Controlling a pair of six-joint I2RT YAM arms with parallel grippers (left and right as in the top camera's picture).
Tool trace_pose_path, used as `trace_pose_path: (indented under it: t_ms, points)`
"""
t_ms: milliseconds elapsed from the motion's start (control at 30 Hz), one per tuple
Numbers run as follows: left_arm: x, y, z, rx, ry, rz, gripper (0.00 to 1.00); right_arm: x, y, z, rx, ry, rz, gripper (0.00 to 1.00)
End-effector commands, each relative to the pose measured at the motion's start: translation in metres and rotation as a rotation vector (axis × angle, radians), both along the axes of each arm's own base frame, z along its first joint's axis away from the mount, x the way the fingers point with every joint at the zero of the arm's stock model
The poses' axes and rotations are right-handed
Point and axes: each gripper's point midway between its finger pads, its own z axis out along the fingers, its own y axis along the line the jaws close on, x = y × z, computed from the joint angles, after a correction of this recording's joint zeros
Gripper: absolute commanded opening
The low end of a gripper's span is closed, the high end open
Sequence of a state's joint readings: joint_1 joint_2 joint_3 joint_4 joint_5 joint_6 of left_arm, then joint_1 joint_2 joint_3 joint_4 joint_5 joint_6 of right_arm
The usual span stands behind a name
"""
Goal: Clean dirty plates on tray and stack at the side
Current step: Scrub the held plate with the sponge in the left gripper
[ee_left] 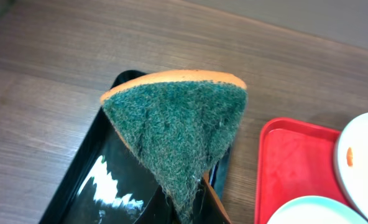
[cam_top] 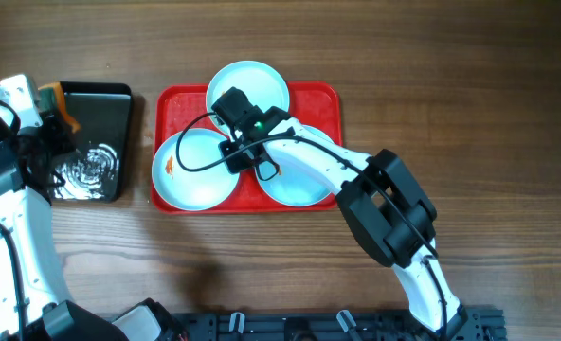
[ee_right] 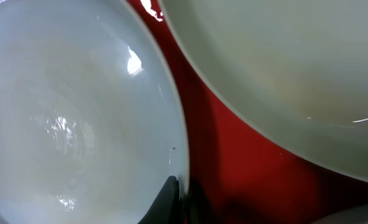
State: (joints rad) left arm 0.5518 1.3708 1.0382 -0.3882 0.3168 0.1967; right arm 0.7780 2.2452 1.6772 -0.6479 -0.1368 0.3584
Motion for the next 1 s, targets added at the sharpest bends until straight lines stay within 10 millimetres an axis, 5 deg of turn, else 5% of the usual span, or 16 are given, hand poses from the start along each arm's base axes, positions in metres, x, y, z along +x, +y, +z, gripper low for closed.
trace_pose_path:
  t_ms: [0, 333, 733, 967]
  points:
    - [0.009, -0.021, 0.016, -0.081, -0.084, -0.093, 0.04, -0.004, 0.005, -0.006, 0.004, 0.030, -0.032, 0.05]
    - [0.009, -0.044, 0.022, -0.217, -0.104, -0.104, 0.04, -0.003, -0.003, -0.008, -0.032, 0.028, -0.059, 0.11]
    - [-0.021, -0.177, -0.070, -0.510, 0.368, -0.264, 0.04, 0.001, -0.015, -0.006, -0.067, 0.026, -0.086, 0.09]
    - [-0.044, -0.210, -0.154, -0.603, 0.644, -0.249, 0.04, 0.001, -0.017, -0.003, -0.069, 0.028, -0.091, 0.09]
